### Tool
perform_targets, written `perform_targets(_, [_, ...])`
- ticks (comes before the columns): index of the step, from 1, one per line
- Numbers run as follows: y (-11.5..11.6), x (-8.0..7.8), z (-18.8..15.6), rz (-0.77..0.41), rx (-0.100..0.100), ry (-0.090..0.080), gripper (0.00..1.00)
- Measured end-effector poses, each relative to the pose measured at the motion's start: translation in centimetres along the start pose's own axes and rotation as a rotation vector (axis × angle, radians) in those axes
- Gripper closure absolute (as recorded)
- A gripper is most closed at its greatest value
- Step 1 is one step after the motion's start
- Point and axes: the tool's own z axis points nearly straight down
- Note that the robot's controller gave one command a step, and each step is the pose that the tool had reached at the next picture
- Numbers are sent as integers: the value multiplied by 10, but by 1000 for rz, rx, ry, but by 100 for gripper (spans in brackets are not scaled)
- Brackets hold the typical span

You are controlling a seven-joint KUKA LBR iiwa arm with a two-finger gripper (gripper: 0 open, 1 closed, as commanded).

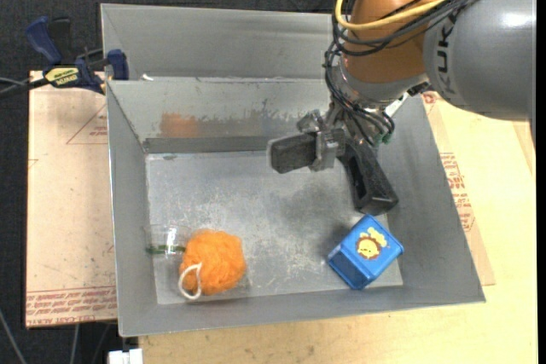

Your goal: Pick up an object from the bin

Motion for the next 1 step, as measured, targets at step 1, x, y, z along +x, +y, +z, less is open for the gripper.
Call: perform_targets(1, [0, 0, 0, 0, 0, 0, 100])
